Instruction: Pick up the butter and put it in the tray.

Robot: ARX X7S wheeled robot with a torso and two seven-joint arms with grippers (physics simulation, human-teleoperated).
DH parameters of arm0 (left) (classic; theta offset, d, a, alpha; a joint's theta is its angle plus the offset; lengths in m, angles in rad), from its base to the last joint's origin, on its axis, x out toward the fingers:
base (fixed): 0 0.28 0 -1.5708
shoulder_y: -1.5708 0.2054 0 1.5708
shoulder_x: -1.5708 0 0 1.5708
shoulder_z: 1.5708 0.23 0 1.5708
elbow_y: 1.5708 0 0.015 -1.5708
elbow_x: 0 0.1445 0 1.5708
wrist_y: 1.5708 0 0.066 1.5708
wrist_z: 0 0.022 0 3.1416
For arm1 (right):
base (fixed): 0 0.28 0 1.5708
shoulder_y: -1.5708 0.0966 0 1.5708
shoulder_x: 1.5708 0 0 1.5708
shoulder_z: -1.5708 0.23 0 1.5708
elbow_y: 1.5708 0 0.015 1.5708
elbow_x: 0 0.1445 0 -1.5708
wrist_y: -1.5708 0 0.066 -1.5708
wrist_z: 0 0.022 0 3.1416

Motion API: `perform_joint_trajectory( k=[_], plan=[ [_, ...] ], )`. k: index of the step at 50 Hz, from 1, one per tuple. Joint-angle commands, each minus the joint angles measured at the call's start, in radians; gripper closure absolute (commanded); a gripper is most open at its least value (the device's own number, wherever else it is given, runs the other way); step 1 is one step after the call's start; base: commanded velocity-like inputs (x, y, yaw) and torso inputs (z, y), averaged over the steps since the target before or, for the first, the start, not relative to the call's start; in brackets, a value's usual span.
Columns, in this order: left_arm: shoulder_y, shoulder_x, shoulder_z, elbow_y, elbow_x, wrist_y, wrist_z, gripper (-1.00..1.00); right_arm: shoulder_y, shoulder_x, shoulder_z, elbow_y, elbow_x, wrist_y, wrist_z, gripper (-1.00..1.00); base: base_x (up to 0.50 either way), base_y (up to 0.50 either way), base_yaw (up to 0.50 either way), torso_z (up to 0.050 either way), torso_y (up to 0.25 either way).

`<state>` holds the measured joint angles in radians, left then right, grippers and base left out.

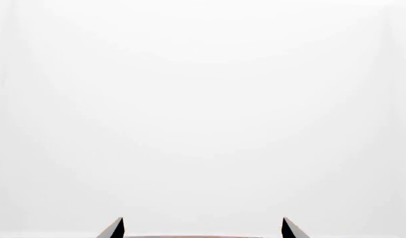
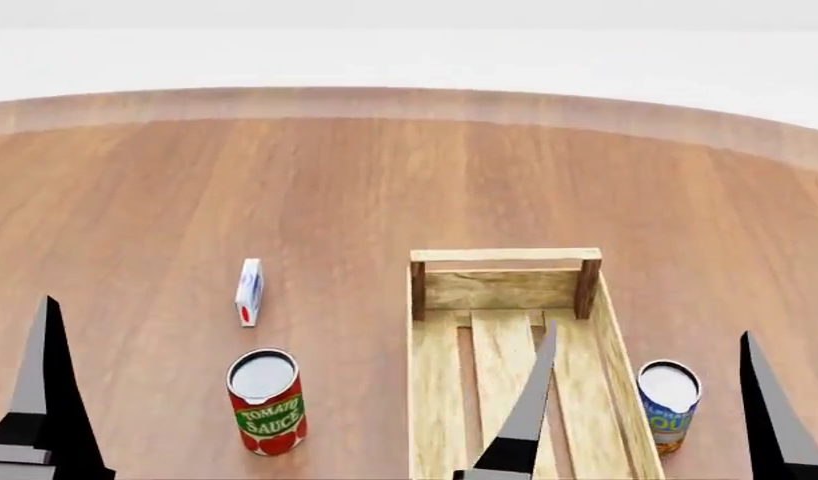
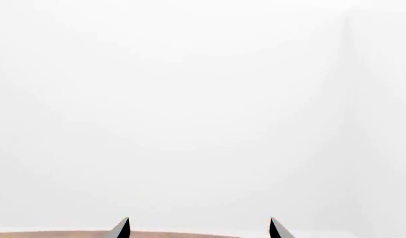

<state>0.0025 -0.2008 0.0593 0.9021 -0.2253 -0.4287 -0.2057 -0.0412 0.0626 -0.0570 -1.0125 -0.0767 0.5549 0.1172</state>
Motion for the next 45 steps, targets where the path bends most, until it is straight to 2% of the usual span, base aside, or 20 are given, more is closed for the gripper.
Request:
perform_joint_trajectory(
  k=[1, 25, 29, 31, 38, 42, 45],
  plan=[
    [0.004, -0.003, -0.002, 0.001, -0.028, 0.001, -0.004, -1.0, -0.011, 0.015, 0.007, 0.018, 0.034, -0.021, 0.025, -1.0, 0.0, -0.5, 0.0, 0.0, 0.0],
    [0.006, -0.02, -0.002, 0.009, -0.052, 0.005, -0.023, -1.0, -0.016, 0.055, -0.019, 0.03, 0.045, -0.032, 0.066, -1.0, 0.0, -0.5, 0.0, 0.0, 0.0],
    [0.007, -0.022, 0.004, 0.006, -0.051, 0.009, -0.026, -1.0, 0.004, 0.052, -0.019, 0.043, 0.023, 0.022, 0.094, -1.0, 0.0, -0.5, 0.0, 0.0, 0.0],
    [0.009, -0.023, 0.011, 0.0, -0.044, 0.016, -0.025, -1.0, 0.03, 0.056, -0.043, 0.04, -0.055, 0.097, 0.136, -1.0, 0.0, 0.0, 0.0, 0.0, 0.0],
    [0.01, -0.027, 0.019, -0.005, -0.042, 0.021, -0.029, -1.0, -0.019, 0.053, 0.008, 0.027, 0.032, -0.024, 0.124, -1.0, 0.0, 0.0, 0.0, 0.0, 0.0],
    [0.008, -0.03, 0.02, -0.003, -0.045, 0.018, -0.033, -1.0, -0.01, 0.086, -0.035, 0.026, -0.01, 0.014, 0.118, -1.0, 0.0, 0.0, 0.12, 0.0, 0.0],
    [0.01, -0.031, 0.021, -0.009, -0.049, 0.024, -0.033, -1.0, -0.012, 0.098, -0.062, 0.034, -0.021, -0.018, 0.119, -1.0, 0.0, 0.0, 0.5, 0.0, 0.0]
  ],
)
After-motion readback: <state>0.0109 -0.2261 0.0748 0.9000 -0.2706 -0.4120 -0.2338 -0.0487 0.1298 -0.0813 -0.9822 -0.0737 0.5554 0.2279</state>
